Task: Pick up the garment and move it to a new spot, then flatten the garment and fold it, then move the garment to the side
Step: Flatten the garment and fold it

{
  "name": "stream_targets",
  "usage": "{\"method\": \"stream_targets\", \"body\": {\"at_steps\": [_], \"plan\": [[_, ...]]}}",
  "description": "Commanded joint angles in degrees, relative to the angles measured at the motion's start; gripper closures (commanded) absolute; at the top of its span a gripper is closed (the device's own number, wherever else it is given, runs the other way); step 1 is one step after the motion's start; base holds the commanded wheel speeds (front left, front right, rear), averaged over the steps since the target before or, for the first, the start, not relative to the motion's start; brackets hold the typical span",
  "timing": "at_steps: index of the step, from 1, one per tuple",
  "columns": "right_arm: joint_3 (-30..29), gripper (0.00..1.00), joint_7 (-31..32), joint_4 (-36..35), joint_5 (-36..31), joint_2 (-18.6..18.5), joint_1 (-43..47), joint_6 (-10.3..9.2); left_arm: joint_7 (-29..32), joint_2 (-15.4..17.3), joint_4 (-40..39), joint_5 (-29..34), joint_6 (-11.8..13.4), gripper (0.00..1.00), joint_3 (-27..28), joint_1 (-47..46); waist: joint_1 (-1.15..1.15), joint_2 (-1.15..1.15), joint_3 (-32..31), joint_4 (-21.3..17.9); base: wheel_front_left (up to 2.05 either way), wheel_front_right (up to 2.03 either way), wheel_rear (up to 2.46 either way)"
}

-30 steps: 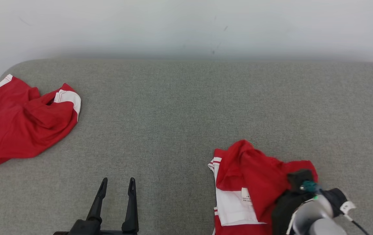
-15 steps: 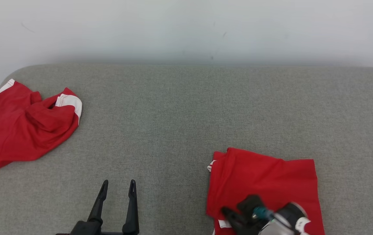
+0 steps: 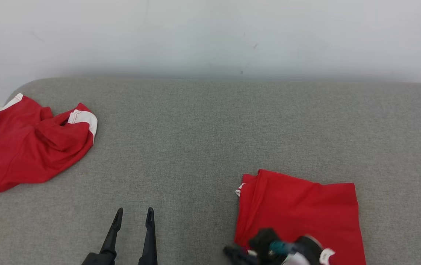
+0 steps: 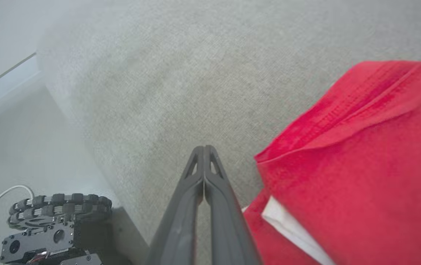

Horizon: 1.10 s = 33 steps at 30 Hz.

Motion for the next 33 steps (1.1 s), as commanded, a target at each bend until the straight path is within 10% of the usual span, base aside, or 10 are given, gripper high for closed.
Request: {"method": "stream_targets", "body": {"at_steps": [1,13,33], "plan": [[-2.83,1.00,-0.41,-0.97,-0.50,-0.06,-0.63,-0.15,-0.16,-0.04,-0.01,-0.09,0.07,0.00,0.18,0.59,0.00,0.00,-0.20,-0.13,0.00,0.00,0.00],[-21.91,1.00,4.11,0.77,-9.62,2.53,-3.72,-0.15,-0.16,-0.04,-0.32,-0.13,0.00,0.00,-0.35,0.11,0.00,0.00,0.06,0.45,0.00,0.00,0.00],[-24.74,1.00,1.15,22.91,-16.83,5.51,-18.71,-0.15,-0.16,-0.04,-0.23,-0.72,0.44,0.00,-1.38,-1.60,0.00,0.00,2.67,5.49,0.00,0.00,0.00]]}}
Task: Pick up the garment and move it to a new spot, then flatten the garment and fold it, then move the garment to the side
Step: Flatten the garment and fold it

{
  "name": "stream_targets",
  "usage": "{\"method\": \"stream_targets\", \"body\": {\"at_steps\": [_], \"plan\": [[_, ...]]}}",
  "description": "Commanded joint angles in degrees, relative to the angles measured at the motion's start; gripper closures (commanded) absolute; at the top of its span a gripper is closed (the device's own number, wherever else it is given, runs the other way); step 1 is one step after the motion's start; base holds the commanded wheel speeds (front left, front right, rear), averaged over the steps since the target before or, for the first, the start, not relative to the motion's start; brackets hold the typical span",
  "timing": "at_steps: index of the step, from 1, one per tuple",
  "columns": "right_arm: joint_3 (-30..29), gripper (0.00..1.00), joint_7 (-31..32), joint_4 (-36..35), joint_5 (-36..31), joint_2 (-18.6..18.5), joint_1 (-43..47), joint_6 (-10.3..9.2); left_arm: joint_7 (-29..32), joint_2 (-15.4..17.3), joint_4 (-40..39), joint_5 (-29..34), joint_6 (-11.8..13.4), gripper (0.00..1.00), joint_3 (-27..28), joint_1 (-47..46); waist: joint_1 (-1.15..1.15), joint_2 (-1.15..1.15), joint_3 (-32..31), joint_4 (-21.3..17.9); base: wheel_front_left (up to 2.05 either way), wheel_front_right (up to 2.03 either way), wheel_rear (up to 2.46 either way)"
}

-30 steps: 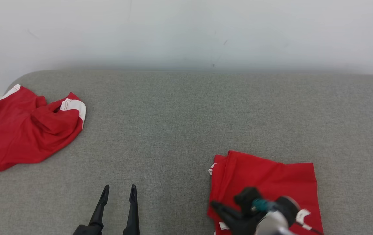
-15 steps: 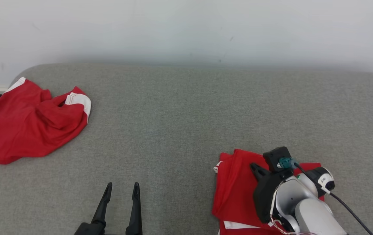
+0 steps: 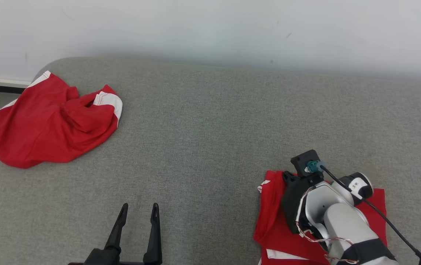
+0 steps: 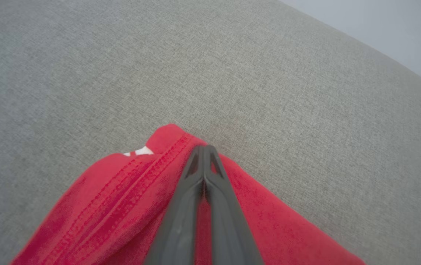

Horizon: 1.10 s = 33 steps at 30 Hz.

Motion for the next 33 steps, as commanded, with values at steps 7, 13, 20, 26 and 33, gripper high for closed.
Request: {"method": "stream_targets", "body": {"at_steps": [7,13,20,26,33], "plan": [[3.73,1.00,-1.80,4.65,0.77,2.30,-3.22,-0.15,-0.16,-0.05,0.06,-0.34,0.42,0.00,-0.24,-0.62,0.00,0.00,0.16,0.49,0.00,0.00,0.00],[6.64,1.00,-3.51,7.03,2.53,4.06,-5.05,-0.15,-0.16,-0.05,0.16,-0.61,0.68,0.00,-0.44,-0.69,0.00,0.00,0.03,0.61,0.00,0.00,0.00],[6.90,1.00,-6.03,4.76,4.78,4.08,-7.34,-0.15,-0.16,-0.05,0.03,-0.57,0.80,0.00,0.06,0.21,0.00,0.00,-0.67,-0.34,0.00,0.00,0.00],[3.88,0.00,-9.01,-0.97,6.54,3.26,-6.20,-0.15,-0.16,-0.04,-0.14,-0.25,0.56,0.00,0.56,0.91,0.00,0.00,-1.71,-1.43,0.00,0.00,0.00],[-4.81,0.00,-8.09,-13.01,8.61,2.46,3.96,-0.15,-0.16,-0.05,-1.10,0.31,0.35,0.00,1.78,2.33,0.00,0.00,-3.91,-3.15,0.00,0.00,0.00]]}}
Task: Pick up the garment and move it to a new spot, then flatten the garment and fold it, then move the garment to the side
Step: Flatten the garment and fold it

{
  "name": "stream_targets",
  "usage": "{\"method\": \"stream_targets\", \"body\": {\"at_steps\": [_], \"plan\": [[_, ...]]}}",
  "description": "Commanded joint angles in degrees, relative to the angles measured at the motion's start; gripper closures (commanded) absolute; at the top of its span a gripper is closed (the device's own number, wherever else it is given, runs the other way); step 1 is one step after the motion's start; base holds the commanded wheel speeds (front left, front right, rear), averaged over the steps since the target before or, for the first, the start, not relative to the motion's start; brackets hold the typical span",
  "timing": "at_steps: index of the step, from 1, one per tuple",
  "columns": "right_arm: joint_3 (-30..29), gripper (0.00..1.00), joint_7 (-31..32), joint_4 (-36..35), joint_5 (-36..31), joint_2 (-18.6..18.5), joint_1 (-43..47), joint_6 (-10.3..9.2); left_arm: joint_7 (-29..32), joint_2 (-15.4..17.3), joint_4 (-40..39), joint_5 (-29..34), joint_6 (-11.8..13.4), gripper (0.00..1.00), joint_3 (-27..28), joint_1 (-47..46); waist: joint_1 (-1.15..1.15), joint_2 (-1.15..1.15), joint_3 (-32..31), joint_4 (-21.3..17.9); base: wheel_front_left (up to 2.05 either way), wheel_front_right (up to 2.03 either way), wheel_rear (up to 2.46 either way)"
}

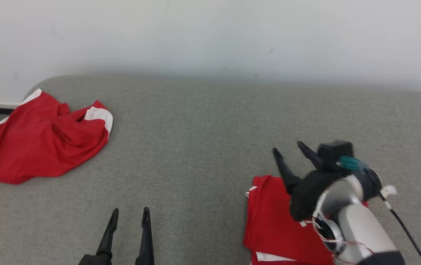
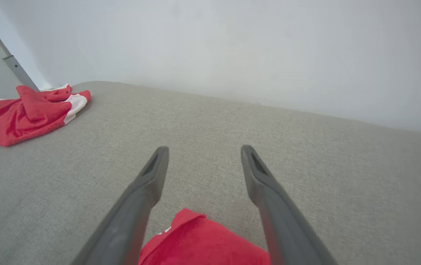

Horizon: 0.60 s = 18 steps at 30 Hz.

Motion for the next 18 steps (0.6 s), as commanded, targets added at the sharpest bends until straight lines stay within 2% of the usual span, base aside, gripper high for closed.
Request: {"method": "stream_targets", "body": {"at_steps": [1,6,11,18], "plan": [[-0.57,0.00,0.23,-0.80,-0.18,-0.03,1.44,-0.15,-0.17,-0.05,-0.33,0.35,-0.12,0.00,0.24,0.88,0.00,0.00,-1.00,-1.01,0.00,0.00,0.00],[-9.77,0.00,-0.68,-11.40,-2.07,1.99,11.43,-0.15,-0.17,-0.05,-1.43,0.94,-0.12,0.00,1.32,2.07,0.00,0.00,-3.06,-2.70,0.00,0.00,0.00],[-16.30,0.00,-6.01,-17.84,-1.92,3.75,20.22,-0.15,-0.17,-0.04,-2.34,1.16,0.23,0.00,2.16,2.89,0.00,0.00,-4.13,-4.29,0.00,0.00,0.00],[-16.14,0.00,-14.81,-17.49,-1.11,4.12,27.89,-0.15,-0.17,-0.05,-2.32,2.39,-0.02,0.00,3.92,3.72,0.00,0.00,-5.16,-6.49,0.00,0.00,0.00]]}}
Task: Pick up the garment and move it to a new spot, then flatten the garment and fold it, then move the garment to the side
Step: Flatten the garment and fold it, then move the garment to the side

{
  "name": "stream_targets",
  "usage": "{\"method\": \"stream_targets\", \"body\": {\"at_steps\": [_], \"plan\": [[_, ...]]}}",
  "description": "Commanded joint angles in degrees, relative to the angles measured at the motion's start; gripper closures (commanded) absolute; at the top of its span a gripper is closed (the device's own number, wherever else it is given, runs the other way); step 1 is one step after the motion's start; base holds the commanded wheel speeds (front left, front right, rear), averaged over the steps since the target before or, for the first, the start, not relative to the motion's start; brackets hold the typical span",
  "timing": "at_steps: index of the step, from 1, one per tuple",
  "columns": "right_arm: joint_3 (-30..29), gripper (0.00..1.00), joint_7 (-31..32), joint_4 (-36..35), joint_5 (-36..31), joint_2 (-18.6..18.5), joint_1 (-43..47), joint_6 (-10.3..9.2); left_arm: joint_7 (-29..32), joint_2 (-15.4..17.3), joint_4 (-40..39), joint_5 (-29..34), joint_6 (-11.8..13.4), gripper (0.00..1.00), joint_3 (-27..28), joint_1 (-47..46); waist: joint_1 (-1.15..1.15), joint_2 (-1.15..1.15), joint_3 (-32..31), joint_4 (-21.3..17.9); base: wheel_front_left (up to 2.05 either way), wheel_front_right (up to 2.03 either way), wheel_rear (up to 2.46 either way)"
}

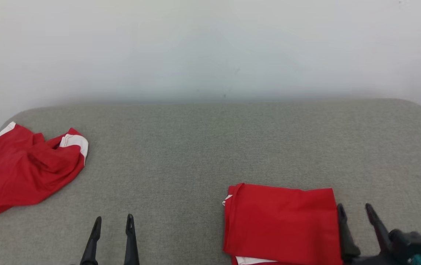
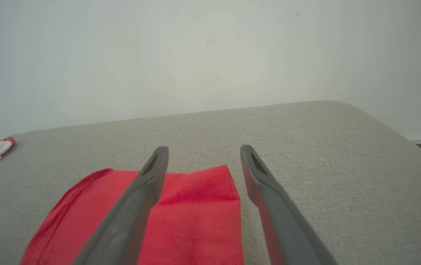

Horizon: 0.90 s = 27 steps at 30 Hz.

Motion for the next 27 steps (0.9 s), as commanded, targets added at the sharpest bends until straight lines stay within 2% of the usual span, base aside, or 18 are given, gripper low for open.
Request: {"method": "stream_targets", "body": {"at_steps": [1,5,12,27], "plan": [[1.93,0.00,-1.75,0.69,-0.97,-0.52,1.58,-0.15,-0.16,-0.05,0.01,0.74,0.00,0.00,0.49,1.00,0.01,0.00,-0.76,-1.22,0.00,0.00,0.00],[2.88,0.00,-5.84,3.20,-1.79,-1.69,3.19,-0.15,-0.16,-0.04,0.43,1.80,0.16,0.00,1.29,1.61,0.01,0.00,-1.15,-2.16,0.00,0.00,0.00],[2.24,0.00,-8.62,7.35,-2.31,-1.29,3.86,-0.15,-0.16,-0.04,2.31,3.84,0.18,0.00,2.66,3.10,0.01,0.00,-1.85,-3.79,0.00,0.00,0.00],[2.93,0.00,-6.97,7.18,-2.08,-1.81,2.45,-0.15,-0.16,-0.04,3.02,3.12,-0.11,0.00,3.10,2.88,0.01,0.00,-1.52,-3.72,0.00,0.00,0.00]]}}
